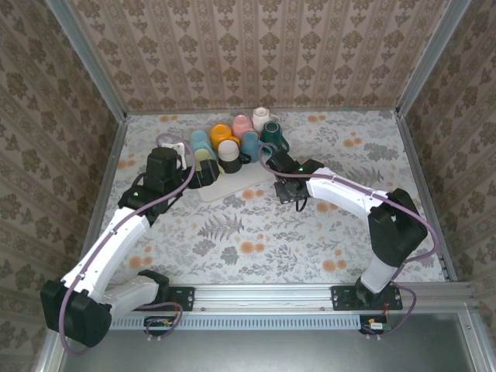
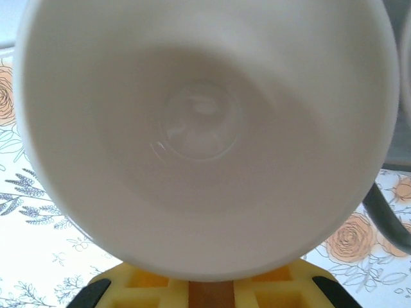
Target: Turn the mug right side up
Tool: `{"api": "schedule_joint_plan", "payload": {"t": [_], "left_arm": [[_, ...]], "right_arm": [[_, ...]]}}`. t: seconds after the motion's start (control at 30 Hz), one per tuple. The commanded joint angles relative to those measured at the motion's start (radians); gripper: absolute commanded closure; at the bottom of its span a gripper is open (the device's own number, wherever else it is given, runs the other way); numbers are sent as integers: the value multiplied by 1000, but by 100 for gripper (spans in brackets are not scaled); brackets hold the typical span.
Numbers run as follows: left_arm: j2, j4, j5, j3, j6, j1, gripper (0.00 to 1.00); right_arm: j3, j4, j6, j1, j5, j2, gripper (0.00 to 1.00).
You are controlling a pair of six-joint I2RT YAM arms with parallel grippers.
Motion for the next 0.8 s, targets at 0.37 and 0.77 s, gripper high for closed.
{"api": "schedule_joint_plan", "payload": {"t": [0.37, 0.77], "left_arm": [[9, 14, 19, 2, -6, 5, 0], [18, 16, 21, 0, -6, 4, 0]], "right_arm": [[48, 36, -47, -21, 20, 53, 90], [22, 39, -40, -38, 19, 27, 83]]}}
